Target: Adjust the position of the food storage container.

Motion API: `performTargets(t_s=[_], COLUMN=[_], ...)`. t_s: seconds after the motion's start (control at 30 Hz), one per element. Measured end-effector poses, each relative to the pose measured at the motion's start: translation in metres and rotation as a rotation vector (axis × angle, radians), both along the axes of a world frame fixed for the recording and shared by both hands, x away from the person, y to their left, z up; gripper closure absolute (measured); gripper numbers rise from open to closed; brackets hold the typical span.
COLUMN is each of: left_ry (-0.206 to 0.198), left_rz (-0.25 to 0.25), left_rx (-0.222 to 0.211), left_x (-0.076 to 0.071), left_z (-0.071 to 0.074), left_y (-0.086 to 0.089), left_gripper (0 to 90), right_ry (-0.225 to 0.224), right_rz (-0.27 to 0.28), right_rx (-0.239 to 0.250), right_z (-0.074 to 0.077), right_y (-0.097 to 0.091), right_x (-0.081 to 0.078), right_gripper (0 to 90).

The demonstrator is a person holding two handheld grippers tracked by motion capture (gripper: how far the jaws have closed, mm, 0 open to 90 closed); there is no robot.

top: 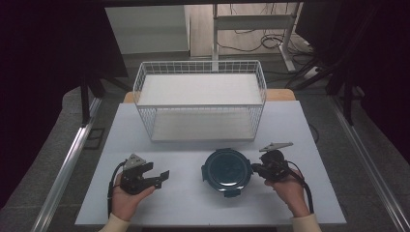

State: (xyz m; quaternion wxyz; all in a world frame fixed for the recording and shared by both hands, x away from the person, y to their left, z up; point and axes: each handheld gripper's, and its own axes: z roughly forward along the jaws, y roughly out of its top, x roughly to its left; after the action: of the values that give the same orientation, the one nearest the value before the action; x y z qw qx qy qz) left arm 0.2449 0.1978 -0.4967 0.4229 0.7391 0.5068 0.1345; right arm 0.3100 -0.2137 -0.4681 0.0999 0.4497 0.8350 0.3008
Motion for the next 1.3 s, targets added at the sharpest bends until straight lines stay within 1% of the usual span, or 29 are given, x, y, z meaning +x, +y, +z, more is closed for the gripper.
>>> performTargets(t_s=[0.17, 0.4, 0.53, 0.77, 0.8, 0.83, 0.87, 1.03, 1.07, 1.17, 1.23, 1.3], left_ry=[0.001, 0.002, 0.002, 0.003, 0.004, 0.005, 0.001, -0.004, -0.003, -0.003, -0.004, -0.006], left_rz=[0.001, 0.004, 0.003, 0.006, 0.006, 0.009, 0.013, 0.014, 0.016, 0.018, 0.019, 0.022], left_rx=[0.000, -0.002, -0.001, 0.003, 0.003, 0.004, 0.000, -0.003, -0.004, -0.004, -0.004, -0.006], left_x=[0.000, 0.000, 0.000, 0.001, 0.001, 0.001, 0.001, 0.001, 0.001, 0.001, 0.001, 0.000], left_z=[0.000, 0.000, -0.001, -0.001, -0.001, -0.001, 0.000, 0.001, 0.001, 0.001, 0.001, 0.002], left_y=[0.000, 0.001, 0.001, 0.002, 0.002, 0.002, 0.002, 0.003, 0.004, 0.005, 0.005, 0.006], left_gripper=[25.2, 25.2, 25.1, 25.1, 25.1, 25.1, 25.1, 24.9, 24.9, 24.9, 24.7, 24.7], right_ry=[0.019, 0.030, 0.044, 0.048, 0.056, 0.056, 0.063, 0.066, 0.068, 0.070, 0.070, 0.084], right_rz=[0.017, 0.053, 0.069, 0.096, 0.110, 0.110, 0.123, 0.143, 0.163, 0.174, 0.186, 0.186], right_rx=[0.041, 0.057, 0.080, 0.092, 0.114, 0.114, 0.132, 0.140, 0.145, 0.157, 0.169, 0.192], right_z=[-0.002, -0.003, -0.004, -0.005, -0.006, -0.006, -0.007, -0.008, -0.008, -0.009, -0.011, -0.012], right_y=[0.005, 0.017, 0.022, 0.030, 0.031, 0.031, 0.033, 0.039, 0.043, 0.046, 0.049, 0.048], right_x=[-0.001, -0.005, -0.006, -0.010, -0.010, -0.010, -0.011, -0.013, -0.015, -0.016, -0.017, -0.017], right_gripper=[90.0, 90.0, 90.0, 90.0, 90.0, 90.0, 90.0, 90.0, 90.0, 90.0, 90.0, 90.0])
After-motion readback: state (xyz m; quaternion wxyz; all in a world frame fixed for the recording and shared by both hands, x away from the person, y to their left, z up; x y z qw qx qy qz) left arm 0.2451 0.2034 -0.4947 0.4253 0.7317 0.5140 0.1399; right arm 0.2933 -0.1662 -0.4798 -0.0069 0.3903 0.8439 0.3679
